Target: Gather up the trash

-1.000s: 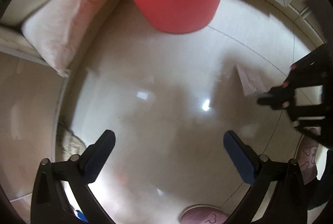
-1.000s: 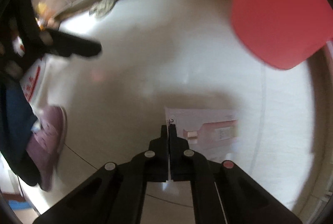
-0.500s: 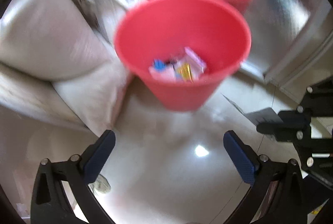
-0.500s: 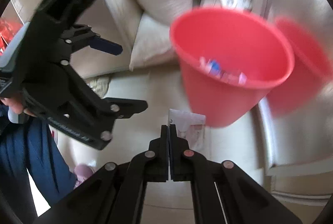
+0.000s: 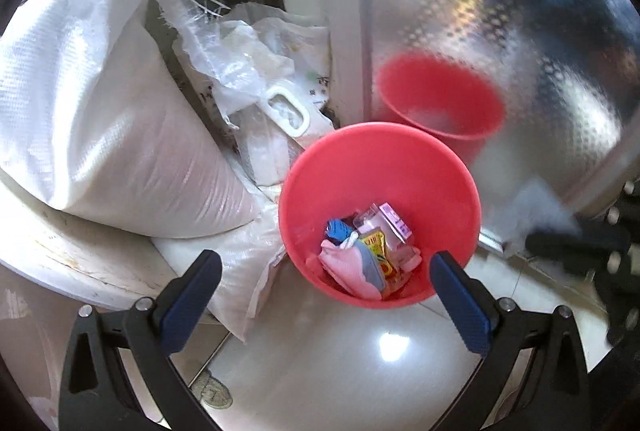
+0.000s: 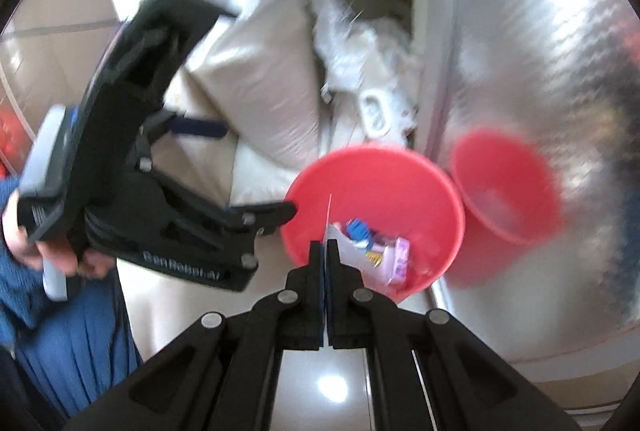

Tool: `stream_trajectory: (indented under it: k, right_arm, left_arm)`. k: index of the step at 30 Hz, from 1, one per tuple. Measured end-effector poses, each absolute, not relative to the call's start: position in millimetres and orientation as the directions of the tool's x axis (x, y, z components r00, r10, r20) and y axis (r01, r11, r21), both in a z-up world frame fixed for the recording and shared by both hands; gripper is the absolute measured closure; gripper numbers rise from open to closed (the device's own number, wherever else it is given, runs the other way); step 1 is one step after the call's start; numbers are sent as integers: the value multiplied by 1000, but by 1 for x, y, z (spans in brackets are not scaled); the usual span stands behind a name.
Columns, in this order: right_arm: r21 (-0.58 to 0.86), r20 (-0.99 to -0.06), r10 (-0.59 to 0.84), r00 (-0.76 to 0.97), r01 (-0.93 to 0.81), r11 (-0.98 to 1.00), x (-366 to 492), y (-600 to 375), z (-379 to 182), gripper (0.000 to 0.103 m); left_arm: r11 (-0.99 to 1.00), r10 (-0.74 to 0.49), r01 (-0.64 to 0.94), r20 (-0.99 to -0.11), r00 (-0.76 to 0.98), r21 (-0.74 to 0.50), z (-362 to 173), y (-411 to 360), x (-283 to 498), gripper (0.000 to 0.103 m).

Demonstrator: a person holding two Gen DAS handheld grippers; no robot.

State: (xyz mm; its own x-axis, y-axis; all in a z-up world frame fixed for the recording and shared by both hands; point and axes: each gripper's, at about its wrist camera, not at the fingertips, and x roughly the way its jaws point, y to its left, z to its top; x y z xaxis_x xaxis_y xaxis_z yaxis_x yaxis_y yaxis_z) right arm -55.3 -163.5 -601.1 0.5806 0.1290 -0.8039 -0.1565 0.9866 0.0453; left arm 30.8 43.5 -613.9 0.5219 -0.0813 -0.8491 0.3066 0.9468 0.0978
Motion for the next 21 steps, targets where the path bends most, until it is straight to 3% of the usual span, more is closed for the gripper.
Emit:
stream_trajectory:
  k: [8, 19, 21]
  right_arm:
    - [-27, -772, 83, 631, -163, 986, -21, -176, -613, 103]
    - [-41, -812, 72, 579, -179, 983, 8, -185, -646, 102]
    - [-47, -814, 56, 577, -162, 986, 9, -185, -652, 95]
  left_arm:
    - [964, -61, 253, -852, 519, 85, -623, 47, 48, 0]
    - [982, -58, 184, -857, 513, 44, -639, 56, 56, 0]
    - [984, -52, 172, -860, 508, 42, -641, 59, 56, 0]
